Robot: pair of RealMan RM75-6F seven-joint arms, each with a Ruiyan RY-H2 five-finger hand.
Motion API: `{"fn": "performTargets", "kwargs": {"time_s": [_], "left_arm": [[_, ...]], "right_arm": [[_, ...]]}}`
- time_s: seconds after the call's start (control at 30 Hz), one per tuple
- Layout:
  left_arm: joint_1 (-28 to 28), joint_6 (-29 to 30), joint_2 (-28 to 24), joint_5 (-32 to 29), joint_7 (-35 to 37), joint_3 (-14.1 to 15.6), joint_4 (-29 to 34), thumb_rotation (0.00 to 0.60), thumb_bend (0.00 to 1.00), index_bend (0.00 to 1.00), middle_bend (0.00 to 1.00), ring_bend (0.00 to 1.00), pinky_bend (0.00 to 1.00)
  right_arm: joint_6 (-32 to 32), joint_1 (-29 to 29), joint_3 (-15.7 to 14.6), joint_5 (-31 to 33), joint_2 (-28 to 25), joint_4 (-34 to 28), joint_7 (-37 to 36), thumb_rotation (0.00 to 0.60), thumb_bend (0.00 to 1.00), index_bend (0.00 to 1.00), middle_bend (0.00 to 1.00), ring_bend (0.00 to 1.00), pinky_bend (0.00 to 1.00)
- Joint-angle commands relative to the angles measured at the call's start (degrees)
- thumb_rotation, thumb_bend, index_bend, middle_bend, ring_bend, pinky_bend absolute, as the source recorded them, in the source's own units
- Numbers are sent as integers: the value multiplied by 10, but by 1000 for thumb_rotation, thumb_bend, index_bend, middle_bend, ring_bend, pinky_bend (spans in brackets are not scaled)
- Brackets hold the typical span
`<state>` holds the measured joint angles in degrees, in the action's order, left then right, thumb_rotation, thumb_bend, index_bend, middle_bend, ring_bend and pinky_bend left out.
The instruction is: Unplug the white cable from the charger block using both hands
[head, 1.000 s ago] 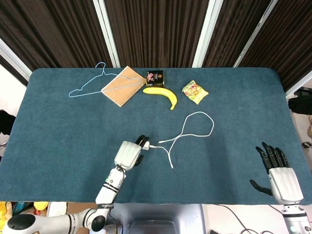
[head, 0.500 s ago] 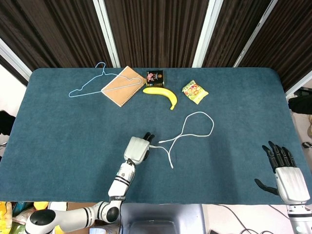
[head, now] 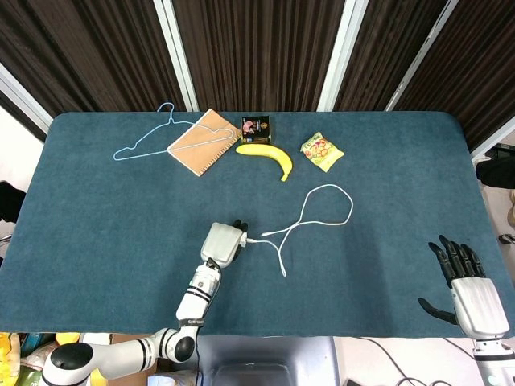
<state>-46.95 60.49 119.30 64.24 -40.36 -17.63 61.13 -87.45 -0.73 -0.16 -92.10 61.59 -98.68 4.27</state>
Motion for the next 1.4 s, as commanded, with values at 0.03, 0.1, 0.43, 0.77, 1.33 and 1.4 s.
{"fn": "performTargets", "kwargs": {"time_s": [0.03, 0.1, 0.43, 0.77, 1.33, 1.4], "left_arm": [[0, 0, -3, -2, 2, 1, 2, 600, 420, 376, 354, 1000, 1000], [0, 1, -5, -2, 2, 2, 5, 600, 420, 385, 368, 1000, 1000], [-1, 13, -7, -3, 9, 4, 6, 600, 470, 591, 619, 1000, 1000], [24, 42, -42, 25, 57, 22, 87, 600, 597, 772, 810, 1000, 1000], [71, 138, -134, 63, -23, 45, 282, 600, 609, 774, 815, 1000, 1000], [74, 144, -141, 64, -27, 44, 295, 600, 609, 774, 815, 1000, 1000]], "right_arm": [[0, 0, 0, -1, 0, 0, 0, 600, 297, 0, 0, 0, 0], [-2, 1, 0, -1, 0, 0, 0, 600, 297, 0, 0, 0, 0], [-3, 1, -2, -6, 0, 0, 0, 600, 297, 0, 0, 0, 0], [-13, -19, 6, -51, 37, 19, -33, 600, 297, 26, 0, 0, 0], [150, -240, 181, 106, 245, -47, 161, 600, 298, 532, 115, 0, 0], [158, -258, 188, 126, 272, -36, 183, 600, 299, 549, 122, 0, 0]]}}
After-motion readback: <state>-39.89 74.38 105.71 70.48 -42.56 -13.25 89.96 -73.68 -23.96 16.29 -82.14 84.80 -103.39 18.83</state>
